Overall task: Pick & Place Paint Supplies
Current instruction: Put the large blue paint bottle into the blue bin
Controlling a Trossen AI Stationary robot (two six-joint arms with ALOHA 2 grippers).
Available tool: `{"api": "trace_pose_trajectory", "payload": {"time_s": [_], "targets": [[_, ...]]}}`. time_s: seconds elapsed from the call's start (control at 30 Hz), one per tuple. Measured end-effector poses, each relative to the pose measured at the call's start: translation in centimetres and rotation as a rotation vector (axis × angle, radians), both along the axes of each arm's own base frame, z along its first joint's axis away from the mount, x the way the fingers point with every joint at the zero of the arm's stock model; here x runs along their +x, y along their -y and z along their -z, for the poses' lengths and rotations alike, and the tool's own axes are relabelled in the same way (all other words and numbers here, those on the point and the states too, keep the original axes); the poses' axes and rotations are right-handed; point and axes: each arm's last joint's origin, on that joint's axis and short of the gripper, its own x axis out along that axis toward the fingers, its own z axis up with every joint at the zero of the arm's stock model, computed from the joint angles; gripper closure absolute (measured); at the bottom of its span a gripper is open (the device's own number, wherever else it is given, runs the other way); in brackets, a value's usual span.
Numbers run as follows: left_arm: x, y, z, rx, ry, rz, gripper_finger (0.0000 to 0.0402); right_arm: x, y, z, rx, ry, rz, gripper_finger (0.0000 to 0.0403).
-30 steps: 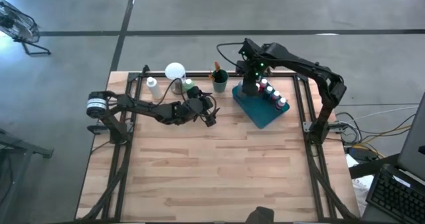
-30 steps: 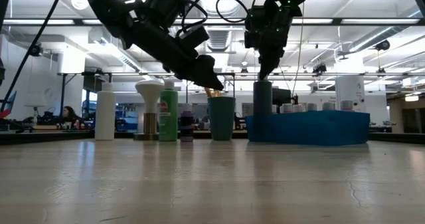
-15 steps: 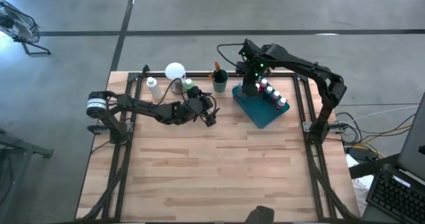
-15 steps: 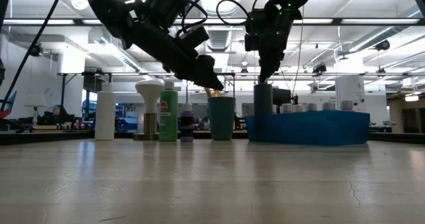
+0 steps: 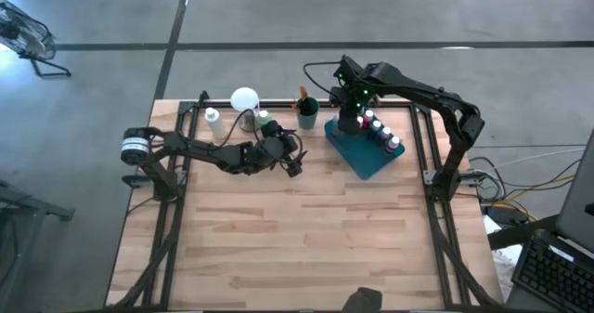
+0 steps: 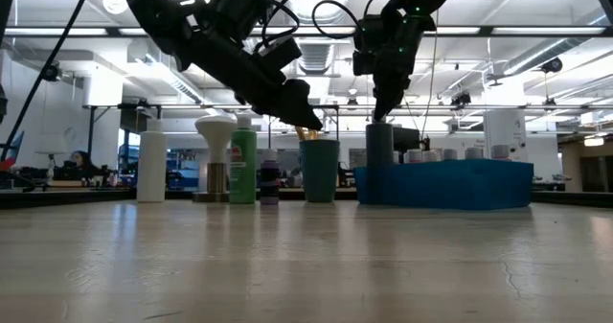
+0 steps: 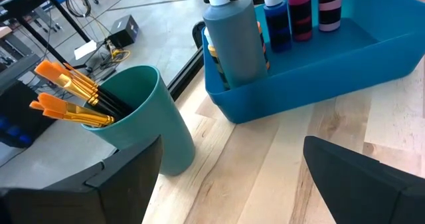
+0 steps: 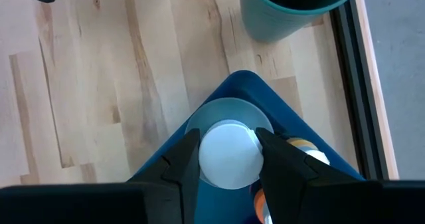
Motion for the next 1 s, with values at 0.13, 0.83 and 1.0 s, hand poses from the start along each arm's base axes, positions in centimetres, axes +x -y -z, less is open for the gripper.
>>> {"api": "trace_pose_trajectory", "payload": {"time_s": [0.13, 0.83, 1.0], "targets": [[0.0, 0.0, 0.0, 0.000, 0.000, 0.000, 0.0032, 0.0, 0.0, 0.1, 0.000, 0.000, -0.001, 0.0285], [0.0, 0.0, 0.0, 0.000, 0.000, 0.000, 0.0032, -0.2, 0.0, 1.2, 0.008, -0.006, 0.001, 0.0285], [0.0, 0.0, 0.0, 0.000, 0.000, 0.001, 0.0032, -0.2, 0.0, 1.2, 0.005, -0.003, 0.001, 0.0285]]}}
